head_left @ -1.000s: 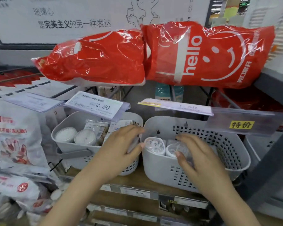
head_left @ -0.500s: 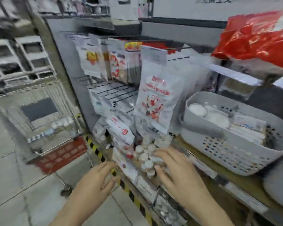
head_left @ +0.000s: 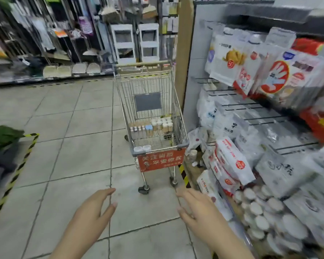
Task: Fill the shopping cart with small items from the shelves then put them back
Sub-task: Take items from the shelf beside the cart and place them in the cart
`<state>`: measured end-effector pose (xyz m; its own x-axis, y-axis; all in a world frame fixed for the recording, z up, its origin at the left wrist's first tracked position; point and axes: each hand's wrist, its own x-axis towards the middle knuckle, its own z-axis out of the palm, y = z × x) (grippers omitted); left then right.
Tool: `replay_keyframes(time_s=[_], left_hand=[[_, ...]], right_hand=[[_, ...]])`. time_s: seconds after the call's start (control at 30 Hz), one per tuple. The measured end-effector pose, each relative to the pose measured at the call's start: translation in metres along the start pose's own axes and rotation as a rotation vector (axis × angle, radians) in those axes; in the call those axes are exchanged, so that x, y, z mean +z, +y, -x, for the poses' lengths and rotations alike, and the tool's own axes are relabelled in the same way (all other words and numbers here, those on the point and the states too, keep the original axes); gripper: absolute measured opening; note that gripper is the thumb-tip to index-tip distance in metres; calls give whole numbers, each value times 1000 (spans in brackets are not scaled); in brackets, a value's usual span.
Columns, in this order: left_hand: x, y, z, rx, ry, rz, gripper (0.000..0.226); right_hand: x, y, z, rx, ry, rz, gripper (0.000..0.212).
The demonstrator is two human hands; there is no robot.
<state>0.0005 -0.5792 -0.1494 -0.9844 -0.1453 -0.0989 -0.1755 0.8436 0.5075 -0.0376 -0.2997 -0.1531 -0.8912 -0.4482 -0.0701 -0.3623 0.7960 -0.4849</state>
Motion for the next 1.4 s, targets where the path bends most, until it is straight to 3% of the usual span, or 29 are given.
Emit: replay_keyframes(time_s=[0.13,0.4,0.9,1.03,1.23,1.4], left_hand=[[-9,-2,-48,2,16,37,39],[-6,23,-174,133,-40,31,40],[-7,-78,-376,-66,-173,-115,45],[-16,-93,-450,40,-245,-210,45],[-1,-91,-561,333,-366,-226,39],[58,-90,-618,482,-648,-395,32]], right_hand=[[-2,14,-43,35,-54,-43,35],[-5,66,-160,151,-104,-97,30],[33,68,-395,174,-222,-143,28],[49,78,-432,310,-244,-203,29],[88,92,-476,549,-235,-287,40],[140,111,-509,679,-310,-296,37]])
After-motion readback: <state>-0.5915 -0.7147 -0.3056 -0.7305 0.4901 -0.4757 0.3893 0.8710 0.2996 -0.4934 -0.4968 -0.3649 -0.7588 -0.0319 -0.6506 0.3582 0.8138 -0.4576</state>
